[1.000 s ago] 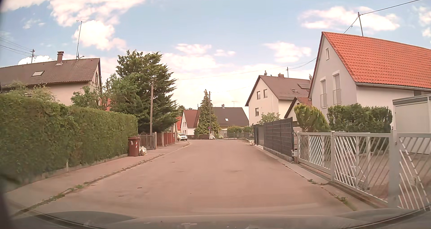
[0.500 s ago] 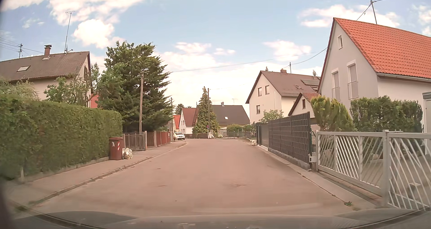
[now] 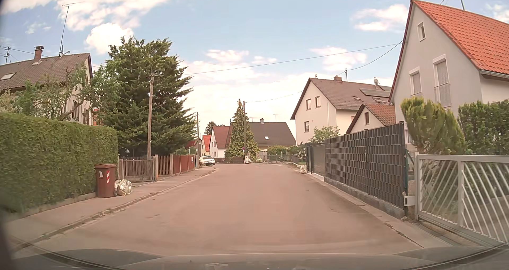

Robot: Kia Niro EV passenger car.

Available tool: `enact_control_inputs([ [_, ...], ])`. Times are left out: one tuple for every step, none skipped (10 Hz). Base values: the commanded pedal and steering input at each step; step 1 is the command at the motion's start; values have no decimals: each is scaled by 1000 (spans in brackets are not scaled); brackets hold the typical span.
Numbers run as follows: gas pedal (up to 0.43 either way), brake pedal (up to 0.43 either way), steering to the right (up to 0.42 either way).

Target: Follow the waypoints while adhering to traffic rules and regulations

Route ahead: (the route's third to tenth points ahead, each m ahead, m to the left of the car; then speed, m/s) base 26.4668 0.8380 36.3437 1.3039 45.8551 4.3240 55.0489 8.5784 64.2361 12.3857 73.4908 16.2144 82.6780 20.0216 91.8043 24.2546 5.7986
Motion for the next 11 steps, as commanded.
enact_control_inputs([
  [150,18,-2],
  [150,18,-2],
  [150,18,-1],
  [150,18,0],
  [59,18,0],
  [47,18,0],
  [47,18,1],
  [47,18,1],
  [47,18,1],
  [47,18,1],
  [47,18,1],
])
